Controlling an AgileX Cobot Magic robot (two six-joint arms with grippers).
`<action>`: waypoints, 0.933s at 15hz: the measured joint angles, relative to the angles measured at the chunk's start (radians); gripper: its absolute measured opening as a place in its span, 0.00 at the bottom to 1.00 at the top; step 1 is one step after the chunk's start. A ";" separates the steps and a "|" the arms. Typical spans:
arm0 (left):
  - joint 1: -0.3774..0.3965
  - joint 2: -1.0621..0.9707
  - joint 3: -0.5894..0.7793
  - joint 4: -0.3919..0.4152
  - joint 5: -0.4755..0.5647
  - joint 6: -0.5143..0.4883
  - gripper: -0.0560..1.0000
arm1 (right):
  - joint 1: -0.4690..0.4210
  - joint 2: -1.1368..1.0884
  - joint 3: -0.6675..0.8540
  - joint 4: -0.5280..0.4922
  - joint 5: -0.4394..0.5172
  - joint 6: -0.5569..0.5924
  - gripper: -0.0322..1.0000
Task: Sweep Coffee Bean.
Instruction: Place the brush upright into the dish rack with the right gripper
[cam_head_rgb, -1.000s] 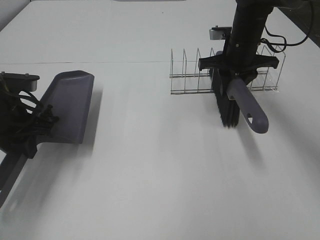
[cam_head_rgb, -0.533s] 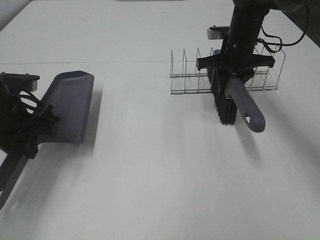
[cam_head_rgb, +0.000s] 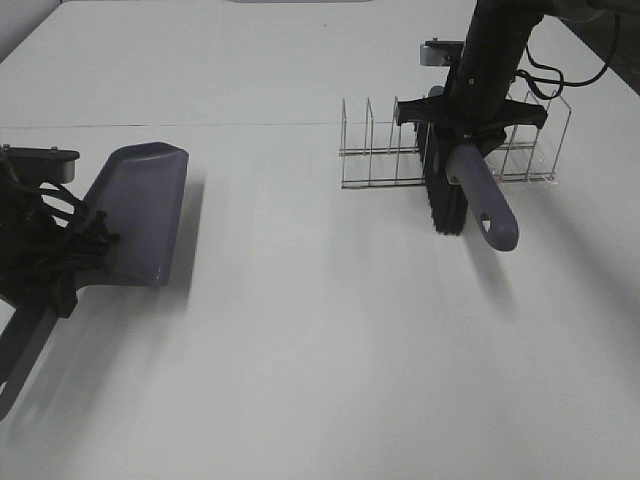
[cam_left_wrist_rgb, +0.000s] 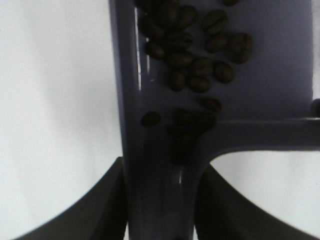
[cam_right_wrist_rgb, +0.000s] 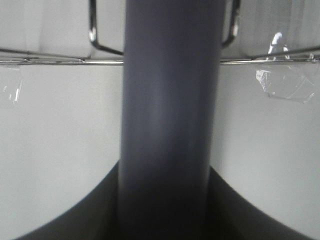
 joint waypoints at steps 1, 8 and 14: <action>0.000 0.000 0.000 0.000 0.000 0.000 0.37 | 0.000 0.005 0.000 0.005 0.000 -0.003 0.38; 0.000 0.000 0.000 -0.002 0.005 0.000 0.37 | 0.000 0.016 -0.094 0.012 0.001 -0.015 0.42; 0.000 0.000 0.000 -0.003 0.026 0.000 0.37 | 0.000 0.014 -0.109 0.063 -0.007 -0.042 0.74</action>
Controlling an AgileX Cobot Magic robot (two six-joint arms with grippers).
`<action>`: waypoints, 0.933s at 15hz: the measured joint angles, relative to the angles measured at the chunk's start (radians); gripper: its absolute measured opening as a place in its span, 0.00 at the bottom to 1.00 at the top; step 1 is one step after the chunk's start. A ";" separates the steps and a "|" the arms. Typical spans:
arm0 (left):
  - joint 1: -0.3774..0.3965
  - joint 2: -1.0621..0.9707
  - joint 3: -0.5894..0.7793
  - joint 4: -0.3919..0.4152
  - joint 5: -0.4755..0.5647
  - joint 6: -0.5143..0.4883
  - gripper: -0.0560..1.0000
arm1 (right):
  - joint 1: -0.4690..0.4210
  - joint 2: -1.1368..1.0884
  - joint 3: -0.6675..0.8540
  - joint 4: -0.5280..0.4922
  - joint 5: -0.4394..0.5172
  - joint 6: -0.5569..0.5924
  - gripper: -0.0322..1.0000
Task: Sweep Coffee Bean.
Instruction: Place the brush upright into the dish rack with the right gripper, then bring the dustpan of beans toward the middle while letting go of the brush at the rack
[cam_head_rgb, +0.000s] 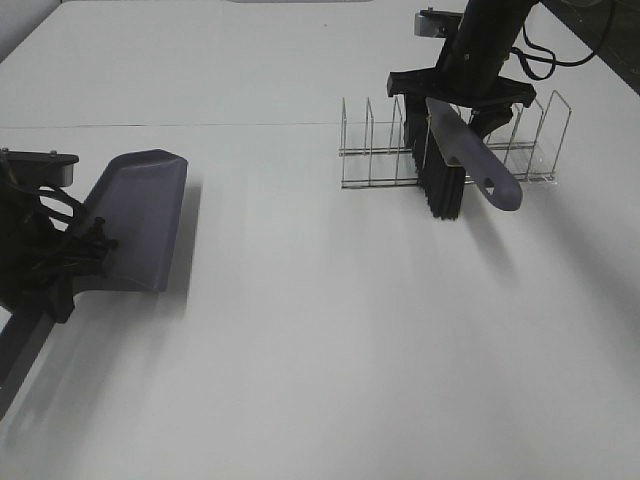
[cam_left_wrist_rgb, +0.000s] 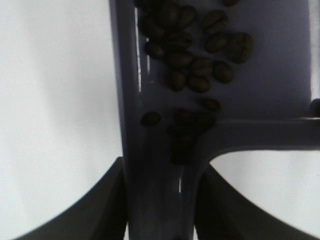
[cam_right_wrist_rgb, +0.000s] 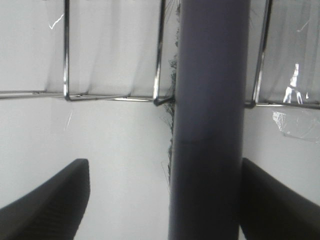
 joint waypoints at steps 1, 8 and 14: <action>0.000 0.000 0.000 0.000 0.000 0.000 0.37 | 0.000 -0.008 0.000 -0.004 0.000 0.000 0.74; 0.000 0.000 0.000 -0.005 0.000 0.000 0.37 | -0.001 -0.192 0.000 -0.051 0.000 0.000 0.75; 0.001 0.000 0.000 -0.021 0.000 -0.001 0.37 | -0.001 -0.453 0.216 -0.051 -0.001 -0.049 0.75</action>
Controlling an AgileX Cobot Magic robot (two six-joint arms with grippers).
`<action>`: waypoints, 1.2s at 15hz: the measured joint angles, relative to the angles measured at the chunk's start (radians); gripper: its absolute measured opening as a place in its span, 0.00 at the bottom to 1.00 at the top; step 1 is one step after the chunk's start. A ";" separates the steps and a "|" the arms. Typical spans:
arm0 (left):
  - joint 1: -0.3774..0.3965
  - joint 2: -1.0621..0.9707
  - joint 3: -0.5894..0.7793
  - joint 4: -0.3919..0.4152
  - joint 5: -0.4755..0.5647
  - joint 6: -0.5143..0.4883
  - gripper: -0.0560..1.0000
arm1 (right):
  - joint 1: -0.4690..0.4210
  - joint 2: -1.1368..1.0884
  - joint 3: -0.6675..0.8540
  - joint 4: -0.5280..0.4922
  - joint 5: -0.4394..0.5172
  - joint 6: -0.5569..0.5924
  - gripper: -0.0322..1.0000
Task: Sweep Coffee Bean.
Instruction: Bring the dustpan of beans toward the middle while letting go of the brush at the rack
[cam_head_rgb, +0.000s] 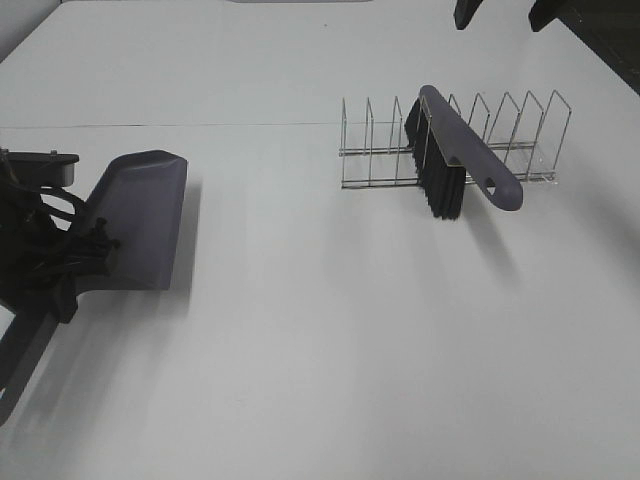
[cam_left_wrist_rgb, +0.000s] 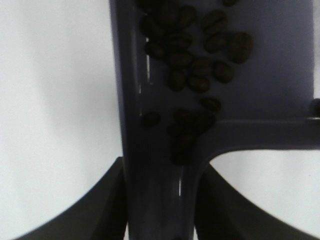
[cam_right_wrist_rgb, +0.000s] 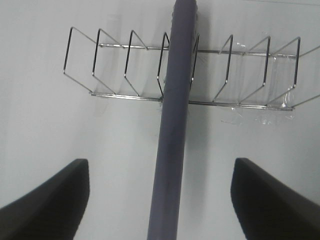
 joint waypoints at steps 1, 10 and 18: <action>0.002 0.000 0.000 -0.003 0.000 -0.003 0.37 | 0.000 -0.043 0.037 0.000 0.001 -0.002 0.75; 0.002 0.003 -0.004 -0.027 -0.049 -0.003 0.37 | 0.000 -0.497 0.610 0.013 -0.109 -0.022 0.75; 0.050 0.195 -0.276 -0.059 0.029 0.002 0.37 | 0.000 -0.733 0.981 0.014 -0.245 -0.034 0.75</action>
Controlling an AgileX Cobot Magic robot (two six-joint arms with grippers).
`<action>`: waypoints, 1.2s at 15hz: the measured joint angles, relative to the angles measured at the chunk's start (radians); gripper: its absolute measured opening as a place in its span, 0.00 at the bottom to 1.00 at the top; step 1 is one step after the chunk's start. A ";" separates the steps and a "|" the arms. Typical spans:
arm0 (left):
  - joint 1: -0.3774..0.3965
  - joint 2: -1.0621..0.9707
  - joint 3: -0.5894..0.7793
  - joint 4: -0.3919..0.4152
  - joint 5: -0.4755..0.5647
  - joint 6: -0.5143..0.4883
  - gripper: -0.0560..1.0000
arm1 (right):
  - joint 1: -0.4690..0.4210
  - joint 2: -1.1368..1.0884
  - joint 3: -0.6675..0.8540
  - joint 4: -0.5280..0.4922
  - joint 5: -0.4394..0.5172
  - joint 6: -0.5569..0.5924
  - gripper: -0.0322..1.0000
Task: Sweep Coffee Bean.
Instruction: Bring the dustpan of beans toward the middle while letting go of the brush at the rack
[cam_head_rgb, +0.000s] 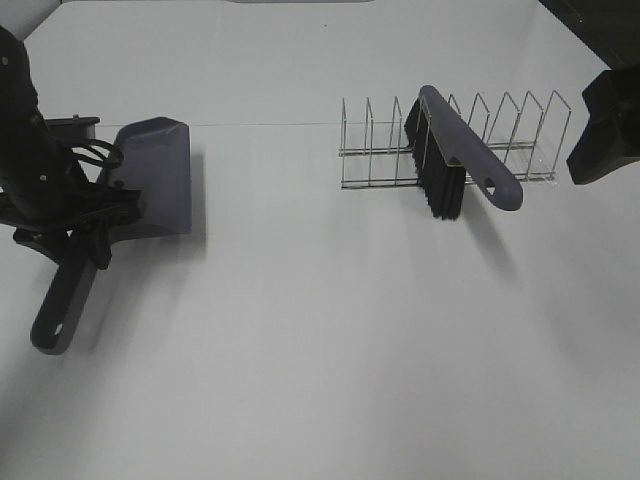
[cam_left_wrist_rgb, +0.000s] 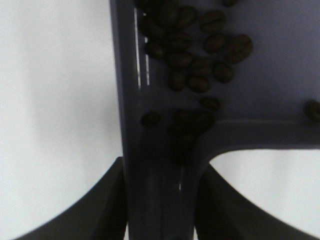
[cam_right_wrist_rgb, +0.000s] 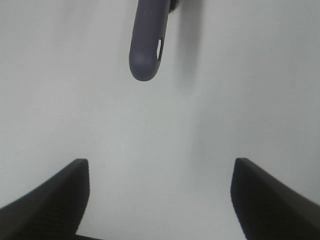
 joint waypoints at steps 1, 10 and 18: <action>0.000 0.038 -0.020 -0.002 0.012 0.002 0.37 | 0.000 0.000 0.000 0.000 -0.012 0.000 0.75; 0.000 0.089 -0.038 -0.013 0.020 0.048 0.37 | 0.000 0.000 0.002 0.007 -0.046 0.000 0.75; 0.000 0.036 -0.041 -0.015 0.034 0.047 0.79 | 0.000 0.000 0.002 0.007 -0.046 0.000 0.75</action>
